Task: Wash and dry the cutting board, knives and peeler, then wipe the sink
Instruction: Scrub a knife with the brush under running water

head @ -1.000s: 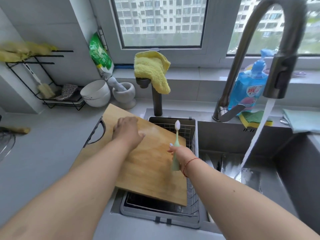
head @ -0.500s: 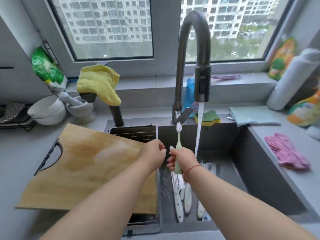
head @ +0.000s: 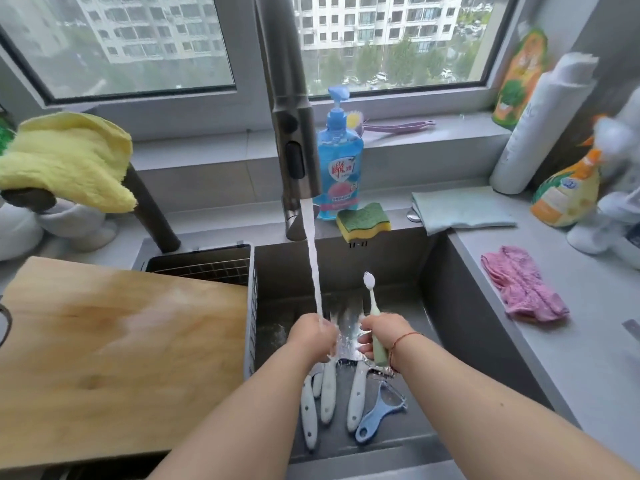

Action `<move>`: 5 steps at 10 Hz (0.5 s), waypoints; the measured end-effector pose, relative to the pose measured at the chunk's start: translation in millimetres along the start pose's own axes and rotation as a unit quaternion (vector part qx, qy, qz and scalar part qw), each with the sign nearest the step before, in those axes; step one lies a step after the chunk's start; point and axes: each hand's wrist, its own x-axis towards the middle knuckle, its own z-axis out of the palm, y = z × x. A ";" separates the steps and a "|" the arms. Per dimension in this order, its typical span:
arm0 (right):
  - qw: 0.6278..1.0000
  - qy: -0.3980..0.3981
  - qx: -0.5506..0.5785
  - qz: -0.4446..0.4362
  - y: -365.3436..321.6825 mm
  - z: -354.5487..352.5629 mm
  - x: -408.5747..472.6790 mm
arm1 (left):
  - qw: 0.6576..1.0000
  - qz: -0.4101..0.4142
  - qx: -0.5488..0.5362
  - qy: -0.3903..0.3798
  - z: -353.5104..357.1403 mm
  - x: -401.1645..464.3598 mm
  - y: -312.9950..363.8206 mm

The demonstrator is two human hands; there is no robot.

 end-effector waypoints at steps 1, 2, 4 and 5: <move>0.999 -0.007 -0.036 0.022 -1.5 -10.1 14.3 | 0.999 -0.033 -0.016 0.004 6.9 9.0 -4.4; 0.998 -0.008 -0.053 0.034 -3.1 -14.0 28.7 | 0.999 -0.050 -0.021 0.008 12.0 18.7 -9.5; 0.996 -0.001 -0.075 0.054 5.1 -11.2 59.8 | 0.981 -0.144 -0.127 0.029 22.4 32.1 -32.1; 0.994 0.001 -0.074 0.081 14.5 -5.2 69.6 | 0.919 0.006 0.379 -0.112 24.8 25.9 -37.7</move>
